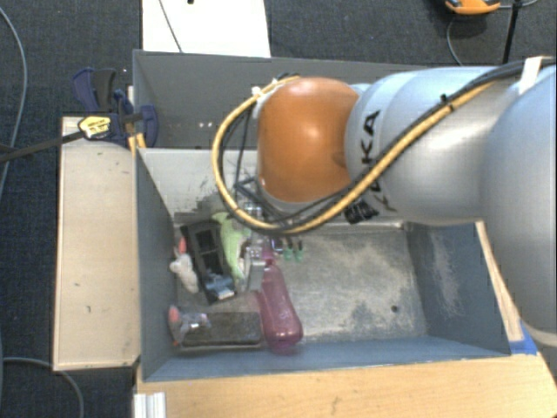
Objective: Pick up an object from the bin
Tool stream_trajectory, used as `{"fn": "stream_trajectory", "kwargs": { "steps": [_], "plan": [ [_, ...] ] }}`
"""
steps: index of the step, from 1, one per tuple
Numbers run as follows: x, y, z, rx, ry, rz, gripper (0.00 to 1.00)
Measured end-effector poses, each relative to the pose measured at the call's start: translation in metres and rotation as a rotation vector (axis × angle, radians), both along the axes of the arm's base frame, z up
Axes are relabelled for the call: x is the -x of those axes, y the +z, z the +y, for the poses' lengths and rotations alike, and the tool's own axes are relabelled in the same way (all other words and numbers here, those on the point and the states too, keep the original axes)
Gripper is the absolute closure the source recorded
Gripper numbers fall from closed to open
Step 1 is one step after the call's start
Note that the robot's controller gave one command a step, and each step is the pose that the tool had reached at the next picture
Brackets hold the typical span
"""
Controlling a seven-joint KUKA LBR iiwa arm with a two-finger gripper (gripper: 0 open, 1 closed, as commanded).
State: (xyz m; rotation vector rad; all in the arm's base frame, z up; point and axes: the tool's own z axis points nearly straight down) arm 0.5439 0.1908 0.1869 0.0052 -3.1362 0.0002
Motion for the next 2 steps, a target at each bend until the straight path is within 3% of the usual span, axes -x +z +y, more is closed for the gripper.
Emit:
{"fn": "stream_trajectory", "kwargs": {
  "steps": [1,2],
  "plan": [
    [-0.002,0.005,-0.001,-0.002,-0.005,-0.008,0.0],
    [-0.005,-0.016,-0.004,-0.003,0.088,-0.014,0.0]
  ]
}}
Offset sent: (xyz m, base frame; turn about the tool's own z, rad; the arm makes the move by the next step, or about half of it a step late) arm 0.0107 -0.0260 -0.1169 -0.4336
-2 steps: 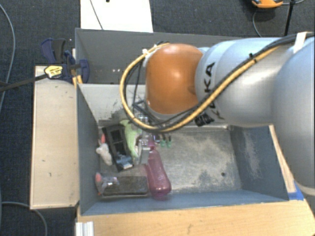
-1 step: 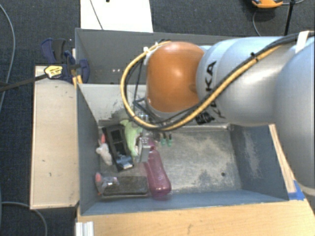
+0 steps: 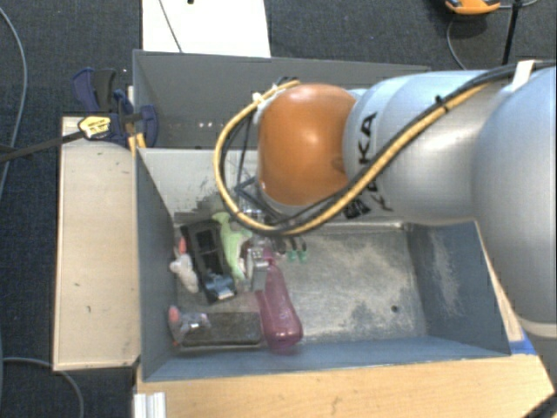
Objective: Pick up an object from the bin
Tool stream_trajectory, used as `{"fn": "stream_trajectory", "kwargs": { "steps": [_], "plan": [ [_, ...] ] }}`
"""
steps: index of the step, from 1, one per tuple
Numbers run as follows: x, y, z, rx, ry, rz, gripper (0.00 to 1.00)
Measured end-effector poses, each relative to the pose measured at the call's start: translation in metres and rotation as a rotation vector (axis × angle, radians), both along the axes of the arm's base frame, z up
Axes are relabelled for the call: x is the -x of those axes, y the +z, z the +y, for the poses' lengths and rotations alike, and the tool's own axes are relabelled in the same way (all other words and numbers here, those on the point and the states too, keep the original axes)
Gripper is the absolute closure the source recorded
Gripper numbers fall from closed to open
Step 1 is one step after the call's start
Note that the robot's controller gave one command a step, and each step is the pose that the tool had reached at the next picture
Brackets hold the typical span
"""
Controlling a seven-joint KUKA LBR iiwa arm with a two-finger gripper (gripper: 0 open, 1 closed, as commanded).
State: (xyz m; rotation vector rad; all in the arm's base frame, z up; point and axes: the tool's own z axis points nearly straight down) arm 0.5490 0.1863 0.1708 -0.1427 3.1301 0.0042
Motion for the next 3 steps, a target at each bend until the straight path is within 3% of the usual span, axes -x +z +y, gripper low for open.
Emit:
{"fn": "stream_trajectory", "kwargs": {
  "steps": [1,2,3],
  "plan": [
    [-0.013,-0.062,0.009,0.004,0.4,0.002,0.0],
    [-0.01,-0.06,-0.008,0.004,0.582,0.003,0.0],
    [-0.028,-0.082,0.03,0.007,0.831,-0.011,0.0]
  ]
}}
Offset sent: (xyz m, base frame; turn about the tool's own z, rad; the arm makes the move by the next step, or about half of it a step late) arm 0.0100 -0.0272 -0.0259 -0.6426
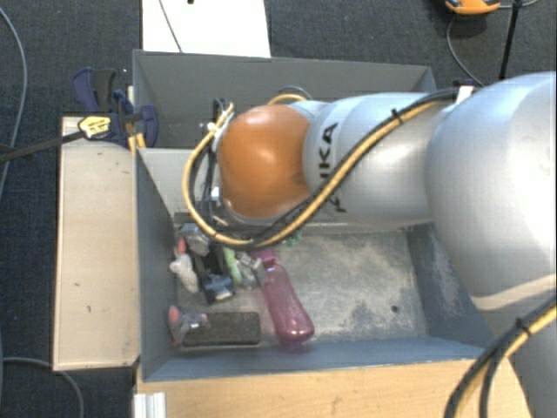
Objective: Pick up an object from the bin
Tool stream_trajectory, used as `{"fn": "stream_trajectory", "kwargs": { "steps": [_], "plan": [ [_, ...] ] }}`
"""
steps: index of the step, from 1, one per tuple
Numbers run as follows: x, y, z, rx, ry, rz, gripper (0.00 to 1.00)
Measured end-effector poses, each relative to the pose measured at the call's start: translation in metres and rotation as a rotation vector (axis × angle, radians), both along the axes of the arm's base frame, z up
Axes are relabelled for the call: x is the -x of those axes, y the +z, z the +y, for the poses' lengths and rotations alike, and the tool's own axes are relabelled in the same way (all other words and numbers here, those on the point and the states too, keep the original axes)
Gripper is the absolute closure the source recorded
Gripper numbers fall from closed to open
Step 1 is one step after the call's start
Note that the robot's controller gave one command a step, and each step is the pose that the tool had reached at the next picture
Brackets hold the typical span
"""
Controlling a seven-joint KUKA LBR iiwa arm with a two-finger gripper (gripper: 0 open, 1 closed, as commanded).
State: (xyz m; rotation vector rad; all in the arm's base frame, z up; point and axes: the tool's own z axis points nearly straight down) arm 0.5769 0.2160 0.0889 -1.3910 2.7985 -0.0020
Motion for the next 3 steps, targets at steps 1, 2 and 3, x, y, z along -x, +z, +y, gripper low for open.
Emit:
{"fn": "stream_trajectory", "kwargs": {
  "steps": [1,2,3],
  "plan": [
    [0.004,-0.0108,-0.01,-0.011,0.338,-0.006,1.0],
    [0.0043,-0.0104,-0.0125,-0.014,0.344,-0.008,1.0],
    [0.006,-0.0073,-0.0124,-0.011,0.344,-0.001,1.0]
  ]
}}
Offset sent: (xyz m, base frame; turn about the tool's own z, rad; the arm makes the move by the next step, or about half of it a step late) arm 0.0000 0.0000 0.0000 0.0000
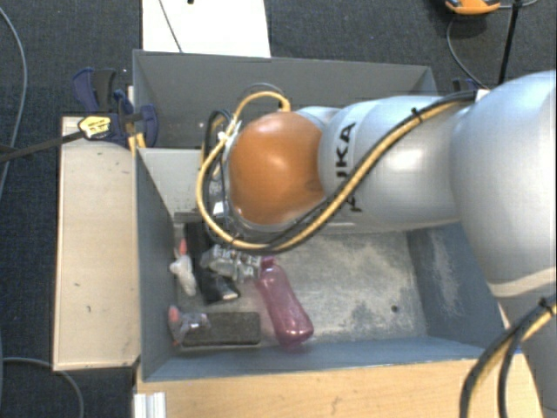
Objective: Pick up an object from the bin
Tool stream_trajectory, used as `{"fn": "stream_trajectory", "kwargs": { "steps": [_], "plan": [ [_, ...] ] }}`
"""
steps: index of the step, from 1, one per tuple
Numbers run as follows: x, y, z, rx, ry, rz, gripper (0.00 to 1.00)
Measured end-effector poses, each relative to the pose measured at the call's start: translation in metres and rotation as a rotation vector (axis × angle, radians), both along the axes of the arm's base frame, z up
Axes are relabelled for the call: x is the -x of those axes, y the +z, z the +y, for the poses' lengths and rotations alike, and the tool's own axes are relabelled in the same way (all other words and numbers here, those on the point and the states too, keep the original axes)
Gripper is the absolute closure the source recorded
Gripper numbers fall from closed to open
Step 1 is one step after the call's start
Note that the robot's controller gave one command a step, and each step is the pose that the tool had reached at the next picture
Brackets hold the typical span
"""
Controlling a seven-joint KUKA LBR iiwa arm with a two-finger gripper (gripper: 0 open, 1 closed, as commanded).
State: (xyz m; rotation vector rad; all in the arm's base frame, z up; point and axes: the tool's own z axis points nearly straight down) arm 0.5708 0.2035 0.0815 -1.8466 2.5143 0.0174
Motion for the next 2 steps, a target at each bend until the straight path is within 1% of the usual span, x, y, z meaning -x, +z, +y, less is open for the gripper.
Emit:
{"fn": "stream_trajectory", "kwargs": {
  "steps": [1,2],
  "plan": [
    [0.001,0.018,-0.001,0.004,-0.001,0.003,1.0],
    [-0.001,0.032,0.0,-0.004,-0.004,-0.005,1.0]
  ]
}}
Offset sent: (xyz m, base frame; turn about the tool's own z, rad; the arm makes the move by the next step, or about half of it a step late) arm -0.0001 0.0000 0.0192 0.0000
